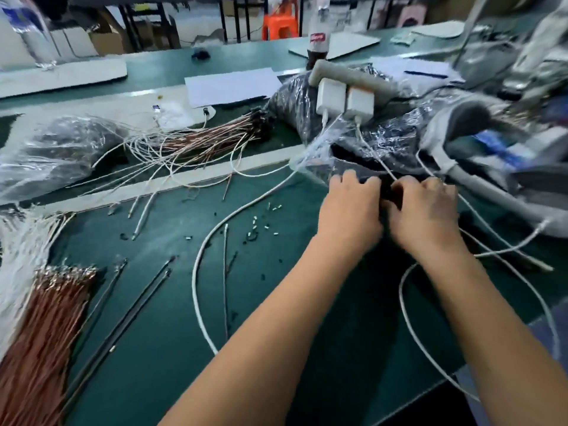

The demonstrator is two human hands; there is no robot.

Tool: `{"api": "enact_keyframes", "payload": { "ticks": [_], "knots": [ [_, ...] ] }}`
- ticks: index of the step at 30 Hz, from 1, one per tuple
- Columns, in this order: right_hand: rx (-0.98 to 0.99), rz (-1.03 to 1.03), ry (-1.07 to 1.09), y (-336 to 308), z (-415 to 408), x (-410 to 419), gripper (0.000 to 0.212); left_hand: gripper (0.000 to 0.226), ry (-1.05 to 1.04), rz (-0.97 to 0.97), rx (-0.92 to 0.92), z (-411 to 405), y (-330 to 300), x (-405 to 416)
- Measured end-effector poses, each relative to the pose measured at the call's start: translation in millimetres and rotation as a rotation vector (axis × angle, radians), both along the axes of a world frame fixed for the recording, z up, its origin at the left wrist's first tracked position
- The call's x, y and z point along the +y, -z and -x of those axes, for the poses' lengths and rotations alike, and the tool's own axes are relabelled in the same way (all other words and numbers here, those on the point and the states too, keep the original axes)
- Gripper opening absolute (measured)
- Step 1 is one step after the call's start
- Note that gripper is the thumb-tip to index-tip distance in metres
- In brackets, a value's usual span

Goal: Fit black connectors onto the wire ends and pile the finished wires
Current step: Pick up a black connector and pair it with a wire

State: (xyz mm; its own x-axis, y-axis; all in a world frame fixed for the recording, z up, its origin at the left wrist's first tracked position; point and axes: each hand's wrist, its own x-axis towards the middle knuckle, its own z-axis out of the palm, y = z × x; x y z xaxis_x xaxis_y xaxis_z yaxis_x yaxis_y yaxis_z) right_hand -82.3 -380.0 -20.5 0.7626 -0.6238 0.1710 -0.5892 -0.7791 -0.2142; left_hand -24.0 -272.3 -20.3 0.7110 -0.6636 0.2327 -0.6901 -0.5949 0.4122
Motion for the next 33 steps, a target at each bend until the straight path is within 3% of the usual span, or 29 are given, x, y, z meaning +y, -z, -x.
{"api": "enact_keyframes", "payload": {
  "ticks": [3,7,8,11,14,18,22,29,33],
  "knots": [
    [0.066,-0.078,0.002,-3,6,-21,0.042,0.037,-0.005,-0.035,-0.010,4,7,-24],
    [-0.186,0.042,0.013,-23,39,-43,0.016,0.035,0.038,0.079,0.130,15,4,-45],
    [-0.137,0.043,0.049,-29,49,-49,0.013,0.033,0.050,0.093,0.143,19,4,-50],
    [0.301,-0.044,0.086,-35,63,-56,0.022,0.038,0.135,0.033,0.099,31,6,-59],
    [0.407,-0.026,0.058,-36,59,-45,0.017,0.047,0.221,-0.049,0.019,39,12,-62],
    [0.343,-0.070,0.032,-38,51,-29,0.004,0.039,0.225,-0.112,-0.120,37,17,-61],
    [0.241,-0.171,-0.026,-42,37,-17,0.005,0.042,0.231,-0.256,-0.240,21,17,-51],
    [0.124,-0.404,-0.223,-34,1,24,0.011,0.030,0.245,-0.113,-0.163,-5,6,16],
    [0.023,-0.554,-0.349,-30,-12,42,0.017,0.026,0.089,0.037,-0.020,-16,-2,51]
  ]
}}
